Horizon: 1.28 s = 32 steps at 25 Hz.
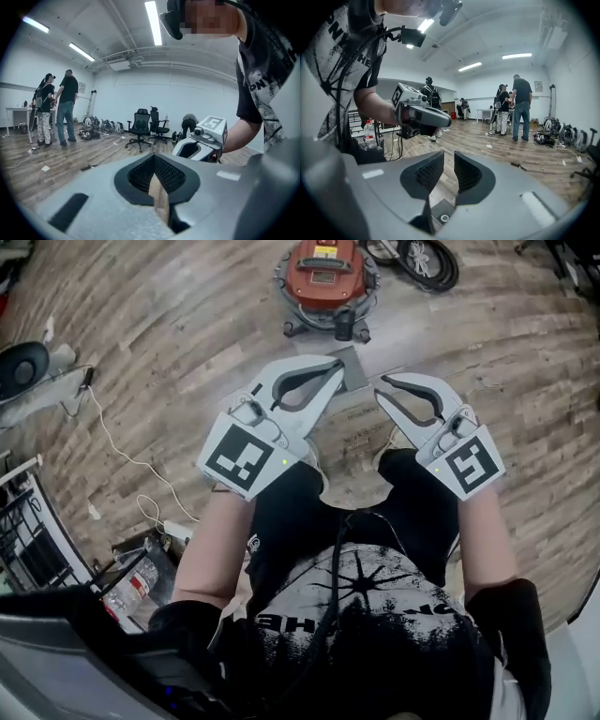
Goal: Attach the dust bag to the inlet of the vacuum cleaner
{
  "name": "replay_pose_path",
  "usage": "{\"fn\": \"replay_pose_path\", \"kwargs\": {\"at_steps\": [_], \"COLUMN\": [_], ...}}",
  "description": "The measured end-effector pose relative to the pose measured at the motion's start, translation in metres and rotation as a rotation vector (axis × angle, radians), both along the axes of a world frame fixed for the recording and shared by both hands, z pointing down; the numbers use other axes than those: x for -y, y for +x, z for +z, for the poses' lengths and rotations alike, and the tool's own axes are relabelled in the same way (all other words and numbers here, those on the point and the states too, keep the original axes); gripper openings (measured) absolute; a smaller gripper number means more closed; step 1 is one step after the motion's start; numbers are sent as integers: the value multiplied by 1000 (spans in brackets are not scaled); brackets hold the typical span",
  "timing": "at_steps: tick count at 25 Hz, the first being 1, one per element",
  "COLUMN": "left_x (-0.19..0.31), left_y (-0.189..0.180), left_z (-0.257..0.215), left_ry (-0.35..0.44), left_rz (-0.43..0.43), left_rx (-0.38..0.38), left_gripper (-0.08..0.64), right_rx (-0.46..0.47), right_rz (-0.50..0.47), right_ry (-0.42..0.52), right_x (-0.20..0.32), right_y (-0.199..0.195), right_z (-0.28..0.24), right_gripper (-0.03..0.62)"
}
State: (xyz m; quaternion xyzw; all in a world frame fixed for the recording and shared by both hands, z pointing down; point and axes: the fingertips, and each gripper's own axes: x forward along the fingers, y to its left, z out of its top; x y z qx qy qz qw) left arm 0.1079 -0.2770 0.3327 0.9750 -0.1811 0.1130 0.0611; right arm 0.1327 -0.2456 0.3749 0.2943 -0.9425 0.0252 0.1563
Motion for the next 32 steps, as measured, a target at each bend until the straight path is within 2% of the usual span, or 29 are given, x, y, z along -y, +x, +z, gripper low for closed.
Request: {"fn": "replay_pose_path", "kwargs": {"at_steps": [5,8,10,12,15,18,22,24,32], "left_x": [18,35,44,44,41,39,35,35,33], "left_y": [20,29,33,33,28,26,17,12,-2], "left_z": [112,181,218,248,285,308,322,328,348], "left_ry": [41,42,52,51,32,21,22,13,-16], "left_rz": [67,83,89,97,102,114,137,130,93], "left_rx": [-7,19,9,-7,-17,-15,26,60,137], "left_gripper": [0,0,0,0,0,0,1,2,1], "right_rx": [-134,-95,-104,-172,-321,-487,-723,-803,-970], "right_rz": [-50,-46,-52,-80,-116,-134,-235,-285,-396], "right_ry": [-80,-133,-187,-266,-384,-457,-487,-476,-392], "right_x": [4,16,21,13,0,-10,-25,-28,-19], "right_y": [11,6,0,-6,-7,5,16,20,16], "right_z": [156,254,328,406,512,589,665,688,729], "right_gripper": [106,115,134,149,177,195,224,235,236]}}
